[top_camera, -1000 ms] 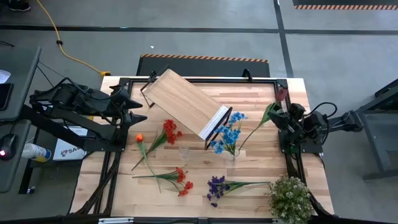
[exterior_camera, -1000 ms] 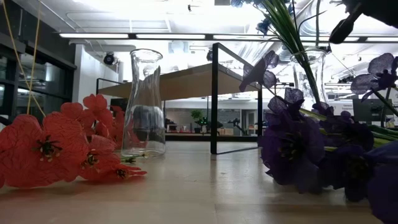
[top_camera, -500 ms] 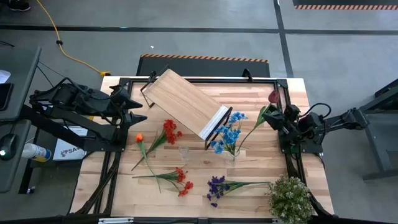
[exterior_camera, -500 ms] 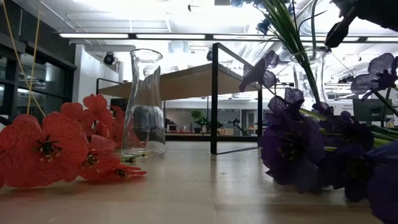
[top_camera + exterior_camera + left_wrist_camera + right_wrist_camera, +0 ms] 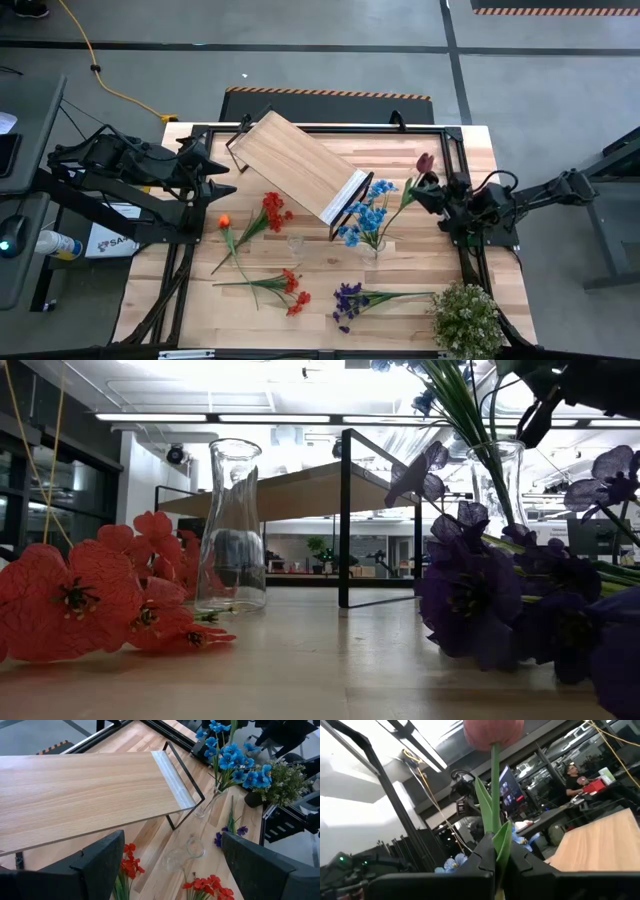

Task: Pick and place flowers into a vace then onto a shelf
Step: Put the pink flower into the right transparent vase

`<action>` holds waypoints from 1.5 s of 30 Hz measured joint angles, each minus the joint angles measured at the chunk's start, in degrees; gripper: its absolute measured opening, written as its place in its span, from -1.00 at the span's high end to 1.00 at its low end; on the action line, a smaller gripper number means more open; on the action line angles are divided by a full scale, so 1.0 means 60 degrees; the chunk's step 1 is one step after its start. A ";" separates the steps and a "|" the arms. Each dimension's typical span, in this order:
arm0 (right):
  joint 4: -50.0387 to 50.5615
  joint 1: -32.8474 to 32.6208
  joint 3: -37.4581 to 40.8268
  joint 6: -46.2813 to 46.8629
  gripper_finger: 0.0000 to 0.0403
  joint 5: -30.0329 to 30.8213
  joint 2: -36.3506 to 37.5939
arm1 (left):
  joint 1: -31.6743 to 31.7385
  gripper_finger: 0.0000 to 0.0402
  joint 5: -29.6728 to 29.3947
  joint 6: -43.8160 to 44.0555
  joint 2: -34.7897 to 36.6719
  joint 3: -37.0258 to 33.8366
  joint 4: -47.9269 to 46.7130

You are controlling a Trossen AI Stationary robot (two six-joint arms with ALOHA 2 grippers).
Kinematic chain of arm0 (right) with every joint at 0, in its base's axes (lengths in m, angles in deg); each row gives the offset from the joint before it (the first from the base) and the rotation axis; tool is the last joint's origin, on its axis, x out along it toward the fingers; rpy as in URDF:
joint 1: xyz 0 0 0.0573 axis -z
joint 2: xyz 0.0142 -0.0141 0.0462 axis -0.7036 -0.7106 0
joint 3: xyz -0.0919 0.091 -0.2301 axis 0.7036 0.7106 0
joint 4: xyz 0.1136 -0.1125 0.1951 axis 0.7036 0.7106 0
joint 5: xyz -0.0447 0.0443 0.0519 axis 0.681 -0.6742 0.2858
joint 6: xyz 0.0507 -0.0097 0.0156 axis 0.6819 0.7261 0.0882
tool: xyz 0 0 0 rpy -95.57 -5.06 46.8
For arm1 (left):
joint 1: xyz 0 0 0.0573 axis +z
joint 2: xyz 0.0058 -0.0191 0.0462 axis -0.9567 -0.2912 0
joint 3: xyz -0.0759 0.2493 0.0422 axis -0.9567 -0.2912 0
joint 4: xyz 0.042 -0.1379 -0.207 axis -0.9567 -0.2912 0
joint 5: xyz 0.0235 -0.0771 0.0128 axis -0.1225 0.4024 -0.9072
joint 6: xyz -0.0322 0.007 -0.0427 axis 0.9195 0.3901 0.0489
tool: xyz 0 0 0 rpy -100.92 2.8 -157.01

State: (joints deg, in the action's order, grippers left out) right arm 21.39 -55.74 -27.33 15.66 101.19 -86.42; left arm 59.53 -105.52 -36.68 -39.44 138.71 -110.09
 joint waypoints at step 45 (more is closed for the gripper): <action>0.0153 -0.1486 0.0000 0.1068 0.86 0.1169 -0.1154 | 0.0003 -0.83 0.0022 -0.0007 0.0004 0.0000 -0.0004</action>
State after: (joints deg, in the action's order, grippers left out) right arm 22.31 -64.66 -27.33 22.06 108.20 -93.34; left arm 59.55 -105.39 -36.73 -39.42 138.71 -110.12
